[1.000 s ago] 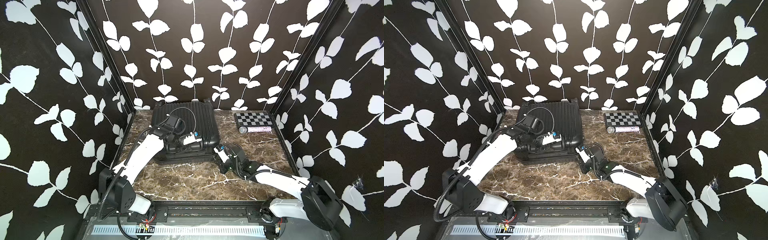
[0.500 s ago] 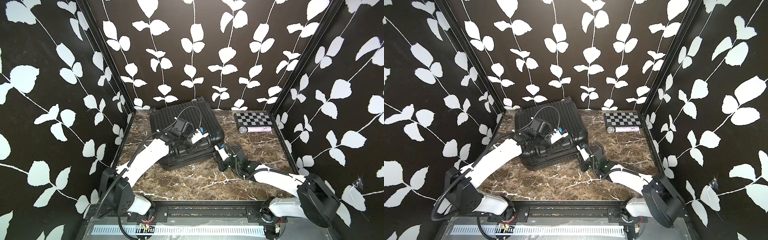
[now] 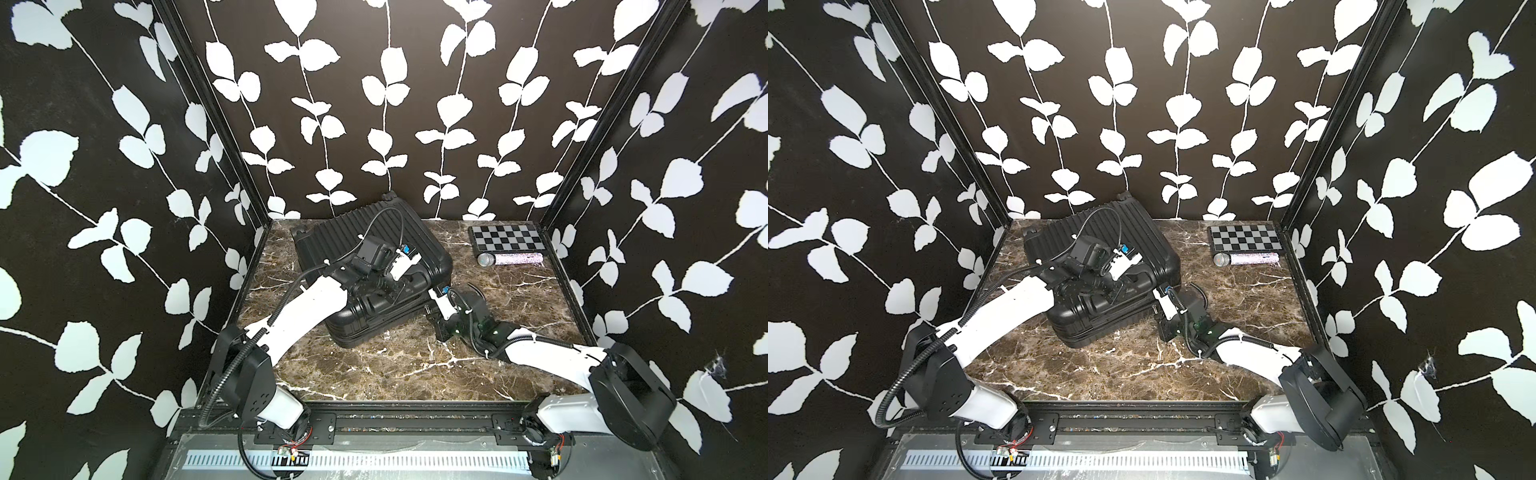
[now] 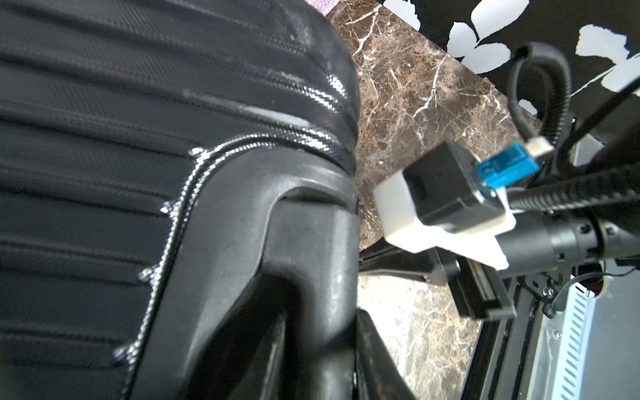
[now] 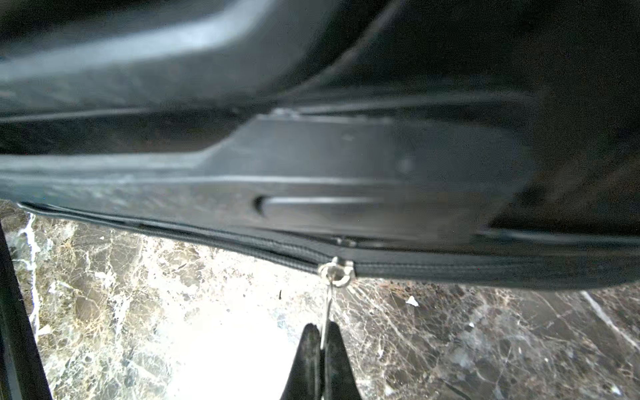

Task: Close the suitcase zippers
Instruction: Zip the zipper on the suitcase.

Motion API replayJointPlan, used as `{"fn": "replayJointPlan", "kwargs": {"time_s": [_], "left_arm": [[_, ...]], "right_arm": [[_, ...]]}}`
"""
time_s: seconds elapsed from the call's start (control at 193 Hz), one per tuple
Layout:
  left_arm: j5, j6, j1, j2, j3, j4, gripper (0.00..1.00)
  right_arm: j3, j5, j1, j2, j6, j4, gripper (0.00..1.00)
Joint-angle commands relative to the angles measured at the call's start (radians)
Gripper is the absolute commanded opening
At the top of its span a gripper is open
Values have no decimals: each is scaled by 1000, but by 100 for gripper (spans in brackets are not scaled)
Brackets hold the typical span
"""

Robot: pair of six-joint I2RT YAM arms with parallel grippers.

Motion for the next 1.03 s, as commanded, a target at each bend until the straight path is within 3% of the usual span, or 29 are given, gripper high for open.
{"fn": "replayJointPlan", "kwargs": {"time_s": [0.0, 0.103, 0.243, 0.439, 0.672, 0.801, 1.029], "left_arm": [[-128, -38, 14, 23, 53, 63, 7], [-167, 35, 12, 33, 90, -39, 16], [-210, 155, 12, 39, 146, -213, 44], [-256, 252, 12, 39, 173, -376, 60], [-214, 319, 12, 68, 197, -500, 62], [-295, 317, 12, 80, 200, -511, 62], [-327, 323, 12, 148, 240, -560, 52]], "right_arm": [[4, -111, 31, 1, -13, -9, 0], [1, -99, 31, -4, -16, -14, 0], [-1, -83, 31, -10, -19, -26, 0], [-2, -77, 31, -20, -26, -38, 0], [-5, -72, 30, -15, -20, -37, 0], [-9, -71, 31, -20, -22, -37, 0], [-13, -70, 30, -25, -26, -40, 0]]}}
